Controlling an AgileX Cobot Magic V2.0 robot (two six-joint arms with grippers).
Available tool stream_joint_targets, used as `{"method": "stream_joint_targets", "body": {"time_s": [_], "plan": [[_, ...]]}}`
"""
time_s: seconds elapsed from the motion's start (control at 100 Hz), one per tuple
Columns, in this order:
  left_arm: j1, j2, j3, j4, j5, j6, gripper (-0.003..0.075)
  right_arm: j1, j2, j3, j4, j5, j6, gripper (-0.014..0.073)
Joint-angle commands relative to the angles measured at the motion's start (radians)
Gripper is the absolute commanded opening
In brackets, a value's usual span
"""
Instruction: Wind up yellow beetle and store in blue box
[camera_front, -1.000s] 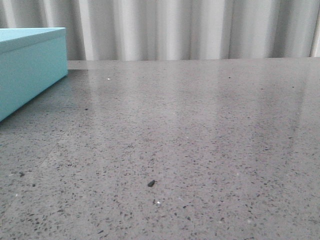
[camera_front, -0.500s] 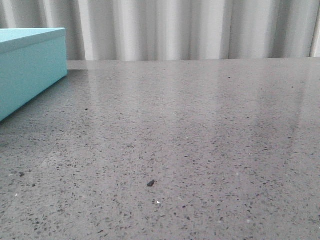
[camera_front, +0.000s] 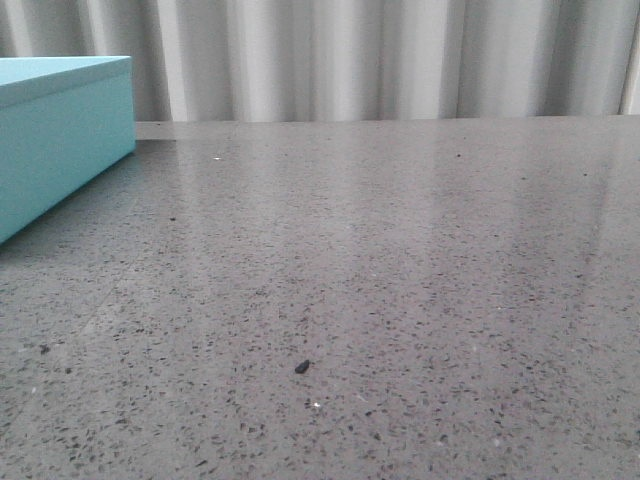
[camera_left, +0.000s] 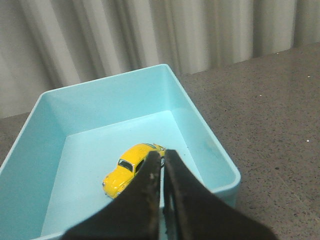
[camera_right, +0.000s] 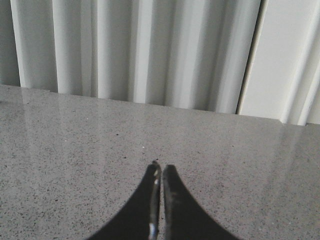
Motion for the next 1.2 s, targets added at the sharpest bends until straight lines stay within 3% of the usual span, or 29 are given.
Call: {"method": "stream_joint_targets", "body": {"time_s": [0.0,1.19], "plan": [[-0.001,-0.036,0.0,-0.039,-0.065,0.001,-0.0021,0.002,-0.015,-0.022,-0.017,-0.065,0.0,-0.0041],[-0.001,-0.064,0.022,-0.029,-0.052,0.001,-0.0021,0.002,-0.015,-0.022,-0.017,-0.053,0.0,-0.0041]]}}
